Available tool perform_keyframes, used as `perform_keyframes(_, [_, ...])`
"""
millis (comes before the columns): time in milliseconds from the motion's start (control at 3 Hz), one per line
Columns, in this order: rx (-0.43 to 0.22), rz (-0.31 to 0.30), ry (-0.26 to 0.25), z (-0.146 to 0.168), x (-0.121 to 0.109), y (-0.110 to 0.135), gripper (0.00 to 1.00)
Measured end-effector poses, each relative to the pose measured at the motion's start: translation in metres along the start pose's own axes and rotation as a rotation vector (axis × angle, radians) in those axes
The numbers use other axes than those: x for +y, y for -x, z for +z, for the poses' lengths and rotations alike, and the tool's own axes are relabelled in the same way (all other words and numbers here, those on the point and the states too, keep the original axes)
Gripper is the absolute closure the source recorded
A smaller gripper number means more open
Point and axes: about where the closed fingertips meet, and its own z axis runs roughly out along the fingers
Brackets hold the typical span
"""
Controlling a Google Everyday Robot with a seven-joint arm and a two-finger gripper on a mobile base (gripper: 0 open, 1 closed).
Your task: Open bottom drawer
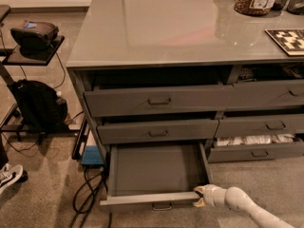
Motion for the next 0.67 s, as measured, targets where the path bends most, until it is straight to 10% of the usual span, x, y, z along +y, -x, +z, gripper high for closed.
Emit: perform_keyframes(667, [-0.004, -0.012, -0.016, -0.012, 0.021, 0.003, 1.0])
